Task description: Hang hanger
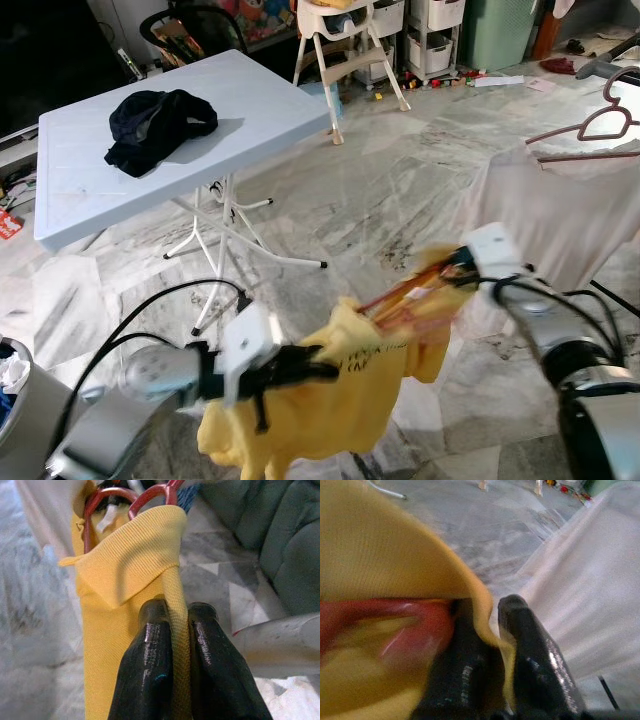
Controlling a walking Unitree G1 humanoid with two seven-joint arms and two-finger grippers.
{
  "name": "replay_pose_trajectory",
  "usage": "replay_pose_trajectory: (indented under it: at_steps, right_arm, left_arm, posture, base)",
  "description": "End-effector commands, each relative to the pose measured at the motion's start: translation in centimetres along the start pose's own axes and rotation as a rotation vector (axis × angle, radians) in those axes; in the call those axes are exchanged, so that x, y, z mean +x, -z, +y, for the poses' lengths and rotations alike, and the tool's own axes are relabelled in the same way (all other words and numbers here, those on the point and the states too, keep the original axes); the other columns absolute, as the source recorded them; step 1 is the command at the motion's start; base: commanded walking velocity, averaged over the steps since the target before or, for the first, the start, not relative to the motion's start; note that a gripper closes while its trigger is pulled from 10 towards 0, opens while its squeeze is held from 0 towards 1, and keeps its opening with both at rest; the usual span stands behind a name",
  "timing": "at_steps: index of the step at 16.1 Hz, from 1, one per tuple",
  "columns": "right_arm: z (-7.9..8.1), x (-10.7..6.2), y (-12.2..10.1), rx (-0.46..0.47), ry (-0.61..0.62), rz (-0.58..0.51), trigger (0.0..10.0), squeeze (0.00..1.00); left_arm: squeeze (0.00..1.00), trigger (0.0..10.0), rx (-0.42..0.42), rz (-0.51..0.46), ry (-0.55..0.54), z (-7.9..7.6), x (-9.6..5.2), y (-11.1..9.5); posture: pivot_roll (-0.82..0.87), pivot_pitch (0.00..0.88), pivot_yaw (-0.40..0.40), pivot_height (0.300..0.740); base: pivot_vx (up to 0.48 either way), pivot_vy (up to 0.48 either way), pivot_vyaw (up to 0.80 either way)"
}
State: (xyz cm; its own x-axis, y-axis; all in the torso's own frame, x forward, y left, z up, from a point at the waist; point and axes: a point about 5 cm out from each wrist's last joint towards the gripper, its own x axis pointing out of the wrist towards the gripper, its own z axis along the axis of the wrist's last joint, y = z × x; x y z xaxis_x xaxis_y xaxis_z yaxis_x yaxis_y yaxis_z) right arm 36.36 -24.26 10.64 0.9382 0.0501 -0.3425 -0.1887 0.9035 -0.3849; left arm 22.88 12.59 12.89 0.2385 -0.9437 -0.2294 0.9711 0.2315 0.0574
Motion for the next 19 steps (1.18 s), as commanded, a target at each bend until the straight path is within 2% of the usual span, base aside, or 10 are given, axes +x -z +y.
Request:
replay_pose_trajectory:
  at_steps: [1, 3, 4, 6, 8, 12, 17, 19]
  right_arm:
    - [-3.9, -1.2, 0.6, 0.031, 0.124, 0.023, 10.0, 1.00]
    - [-3.1, -1.2, -0.2, -0.010, -0.049, -0.030, 10.0, 1.00]
    - [-3.3, -1.7, -1.1, -0.063, -0.164, -0.077, 10.0, 1.00]
    - [-3.7, -2.3, -1.9, -0.079, -0.210, -0.115, 10.0, 1.00]
    - [-4.1, -3.4, -2.6, -0.148, -0.288, -0.147, 10.0, 1.00]
    - [-4.7, -4.2, -3.0, -0.162, -0.277, -0.184, 10.0, 1.00]
    - [-3.2, -6.7, -3.9, -0.159, -0.470, -0.254, 10.0, 1.00]
    - [-3.1, -8.4, -4.0, -0.152, -0.608, -0.242, 10.0, 1.00]
  left_arm:
    - [0.00, 0.0, 0.028, 0.000, 0.076, -0.4, -1.1, -0.5]
    - [0.00, 0.0, 0.027, 0.005, 0.076, -0.4, -1.0, -0.5]
    - [0.00, 0.0, 0.031, 0.017, 0.074, -0.2, -1.0, -0.2]
    - [0.00, 0.0, 0.025, 0.019, 0.081, -0.2, -1.0, -0.1]
    - [0.00, 0.0, 0.026, 0.018, 0.093, -0.3, -0.9, -0.1]
    - [0.00, 0.0, 0.005, 0.019, 0.138, -0.6, -0.7, 0.0]
    - [0.00, 0.0, -0.043, -0.012, 0.145, -0.6, -0.7, -0.1]
    - [0.00, 0.0, -0.039, -0.005, 0.141, -0.5, -0.6, 0.0]
  posture:
    - [-0.06, 0.057, 0.165, 0.740]
    - [-0.07, 0.060, 0.171, 0.740]
    - [-0.08, 0.061, 0.174, 0.740]
    - [-0.09, 0.063, 0.179, 0.740]
    - [-0.10, 0.063, 0.184, 0.740]
    - [-0.11, 0.062, 0.183, 0.740]
    - [-0.11, 0.063, 0.180, 0.740]
    - [-0.11, 0.059, 0.178, 0.740]
  base:
    - [0.000, 0.000, 0.00]
    - [0.000, 0.000, 0.00]
    - [0.000, 0.000, 0.00]
    - [0.000, 0.000, 0.00]
    - [0.000, 0.000, 0.00]
    - [0.000, 0.000, 0.00]
    - [0.000, 0.000, 0.00]
    - [0.000, 0.000, 0.00]
